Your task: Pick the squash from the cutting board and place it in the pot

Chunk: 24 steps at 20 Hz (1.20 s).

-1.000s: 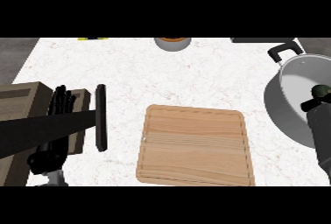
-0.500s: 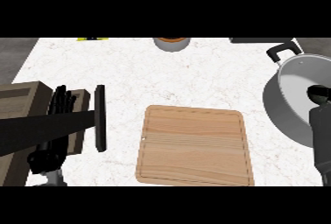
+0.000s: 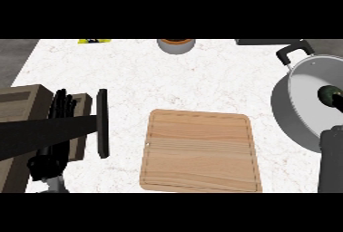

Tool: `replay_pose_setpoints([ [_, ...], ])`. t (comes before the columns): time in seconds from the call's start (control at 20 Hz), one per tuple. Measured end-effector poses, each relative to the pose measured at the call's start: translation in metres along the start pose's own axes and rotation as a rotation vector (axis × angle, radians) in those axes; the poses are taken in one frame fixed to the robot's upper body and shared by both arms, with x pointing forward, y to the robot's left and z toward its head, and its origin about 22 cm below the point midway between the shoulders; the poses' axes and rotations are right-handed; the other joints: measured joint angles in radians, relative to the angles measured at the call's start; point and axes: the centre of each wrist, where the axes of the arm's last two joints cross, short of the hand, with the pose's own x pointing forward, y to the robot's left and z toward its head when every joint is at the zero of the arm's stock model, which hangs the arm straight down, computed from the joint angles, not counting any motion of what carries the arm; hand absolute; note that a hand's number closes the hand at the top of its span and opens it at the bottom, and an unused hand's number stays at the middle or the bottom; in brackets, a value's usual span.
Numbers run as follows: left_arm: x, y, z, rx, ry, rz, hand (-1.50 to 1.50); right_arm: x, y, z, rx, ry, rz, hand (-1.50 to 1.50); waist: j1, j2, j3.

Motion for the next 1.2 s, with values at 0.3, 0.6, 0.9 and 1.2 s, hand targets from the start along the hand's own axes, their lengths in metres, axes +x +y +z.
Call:
replay_pose_setpoints([
  [0.3,-0.001,-0.001,0.000,0.004,-0.005,-0.003,0.00,-0.034,-0.037,-0.003,-0.073,-0.017,-0.080,-1.50,0.002,-0.002,0.001],
  [0.6,-0.001,-0.002,0.000,0.005,-0.012,-0.002,0.00,-0.064,-0.082,-0.009,-0.110,-0.035,-0.117,-1.50,0.006,0.001,0.002],
  [0.9,-0.001,-0.004,-0.002,0.007,-0.011,0.001,0.00,-0.082,-0.115,-0.013,-0.142,-0.054,-0.117,-1.50,0.011,0.002,0.003],
  [1.2,-0.001,-0.003,0.000,0.004,-0.026,0.000,0.00,-0.104,-0.149,-0.020,-0.211,-0.054,-0.127,-1.50,0.008,0.002,0.005],
])
